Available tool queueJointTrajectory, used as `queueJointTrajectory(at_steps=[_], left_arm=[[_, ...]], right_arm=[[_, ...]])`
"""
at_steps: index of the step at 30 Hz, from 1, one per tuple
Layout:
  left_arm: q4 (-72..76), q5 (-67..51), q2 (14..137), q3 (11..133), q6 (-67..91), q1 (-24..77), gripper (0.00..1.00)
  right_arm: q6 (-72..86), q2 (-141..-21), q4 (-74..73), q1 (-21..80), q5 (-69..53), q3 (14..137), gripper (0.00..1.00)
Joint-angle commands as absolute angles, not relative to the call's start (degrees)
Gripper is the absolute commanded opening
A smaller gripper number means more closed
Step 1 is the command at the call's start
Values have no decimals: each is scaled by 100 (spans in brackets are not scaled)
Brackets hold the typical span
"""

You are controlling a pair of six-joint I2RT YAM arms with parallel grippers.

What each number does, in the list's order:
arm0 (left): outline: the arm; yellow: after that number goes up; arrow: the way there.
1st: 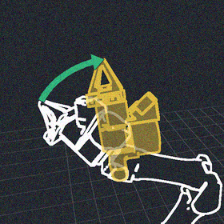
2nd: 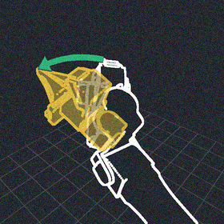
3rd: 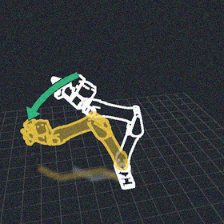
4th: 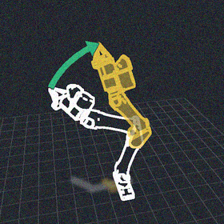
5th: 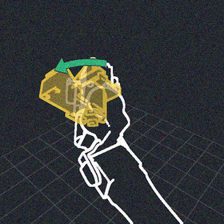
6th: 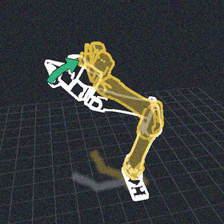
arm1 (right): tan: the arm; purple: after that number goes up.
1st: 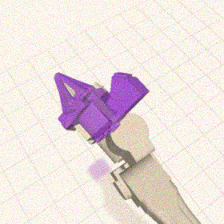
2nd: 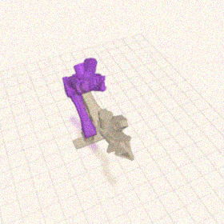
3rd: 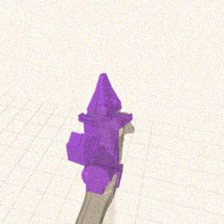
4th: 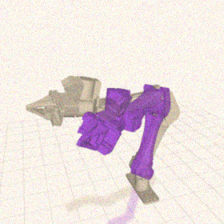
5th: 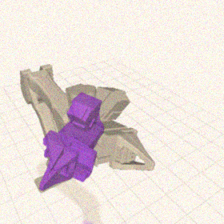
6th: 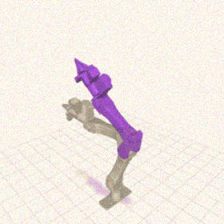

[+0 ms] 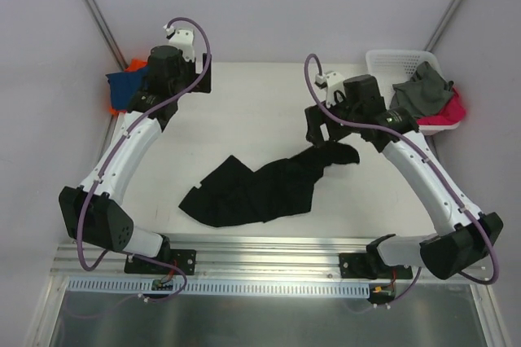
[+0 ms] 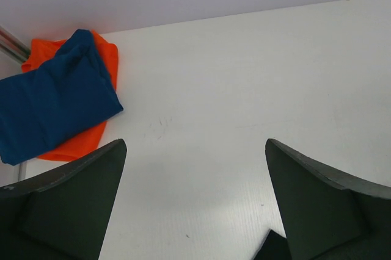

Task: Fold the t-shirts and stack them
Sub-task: Move the tshirt to the center of the board

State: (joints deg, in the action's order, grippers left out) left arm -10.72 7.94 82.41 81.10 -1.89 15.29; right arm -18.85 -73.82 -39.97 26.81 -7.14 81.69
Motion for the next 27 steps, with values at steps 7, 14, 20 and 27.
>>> queueJointTrajectory(at_steps=[7,14,20,27], left_arm=[[-1124,345,7638,7595,-9,1512,99],[-1687,-339,7427,6917,632,1512,99],[-1740,-422,7374,7040,712,1512,99],[-1802,-202,7321,7295,395,1512,99]], right_arm=[[-1564,-7514,-3833,2619,-1240,8208,95],[-1441,-8795,-3859,2645,-1336,8613,92],[-1476,-9763,-3700,2549,-1327,9051,89],[-1318,-11073,-3665,1609,-1661,9711,81]])
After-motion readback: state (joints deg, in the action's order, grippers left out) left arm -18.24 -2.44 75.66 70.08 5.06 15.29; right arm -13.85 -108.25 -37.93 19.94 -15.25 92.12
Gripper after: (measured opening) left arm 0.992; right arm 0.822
